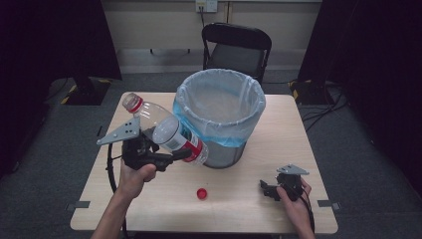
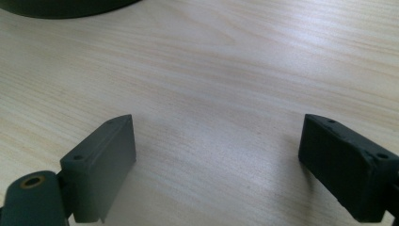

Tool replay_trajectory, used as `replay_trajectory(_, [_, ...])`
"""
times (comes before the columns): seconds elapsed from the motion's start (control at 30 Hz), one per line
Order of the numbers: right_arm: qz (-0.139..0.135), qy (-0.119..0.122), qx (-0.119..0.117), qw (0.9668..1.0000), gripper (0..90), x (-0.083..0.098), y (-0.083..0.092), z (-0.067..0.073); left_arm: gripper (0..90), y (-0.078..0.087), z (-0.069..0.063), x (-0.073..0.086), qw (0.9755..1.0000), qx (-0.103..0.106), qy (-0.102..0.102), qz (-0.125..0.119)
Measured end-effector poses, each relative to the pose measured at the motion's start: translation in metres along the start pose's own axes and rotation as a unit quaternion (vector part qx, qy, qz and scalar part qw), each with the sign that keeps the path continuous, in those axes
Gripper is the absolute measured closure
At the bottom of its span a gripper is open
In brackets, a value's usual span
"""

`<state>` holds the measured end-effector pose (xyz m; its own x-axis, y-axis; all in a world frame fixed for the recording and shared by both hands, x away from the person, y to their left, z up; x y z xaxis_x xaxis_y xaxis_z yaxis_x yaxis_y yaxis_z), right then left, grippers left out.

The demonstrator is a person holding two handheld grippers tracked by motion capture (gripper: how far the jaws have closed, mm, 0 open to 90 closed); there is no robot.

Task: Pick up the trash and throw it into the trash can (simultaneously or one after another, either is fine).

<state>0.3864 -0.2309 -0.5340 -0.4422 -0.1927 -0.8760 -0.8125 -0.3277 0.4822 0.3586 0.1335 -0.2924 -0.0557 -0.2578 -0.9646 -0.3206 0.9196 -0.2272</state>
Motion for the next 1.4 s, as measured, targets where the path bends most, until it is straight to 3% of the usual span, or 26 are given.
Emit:
replay_trajectory(0.27, [0.0, 0.0, 0.0, 1.0, 10.8, 0.0, 0.0, 0.0, 30.0, -0.015, 0.004, -0.022, 0.9998, 0.005, -0.017, -0.012])
replay_trajectory(0.47, [0.0, 0.0, 0.0, 1.0, 10.8, 0.0, 0.0, 0.0, 30.0, -0.024, 0.011, -0.033, 0.9996, 0.005, -0.02, -0.021])
replay_trajectory(0.9, [0.0, 0.0, 0.0, 1.0, 10.8, 0.0, 0.0, 0.0, 30.0, -0.044, 0.023, -0.045, 0.9992, 0.002, -0.024, -0.032])
replay_trajectory(1.4, [0.0, 0.0, 0.0, 1.0, 10.8, 0.0, 0.0, 0.0, 29.9, -0.065, 0.054, -0.052, 0.9991, -0.029, -0.02, -0.025])
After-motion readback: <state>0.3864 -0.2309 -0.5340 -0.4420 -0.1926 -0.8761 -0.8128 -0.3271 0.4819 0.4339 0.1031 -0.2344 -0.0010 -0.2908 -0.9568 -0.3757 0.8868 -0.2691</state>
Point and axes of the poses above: each handheld gripper's, and its own axes: y roughly backward along the jaws, x roughly out of its underside, z roughly to its left, the point moved 5 cm from there along -y, roughly forward along the jaws, and after that the axes turned 14 degrees about -z, right-handed, at the moved point
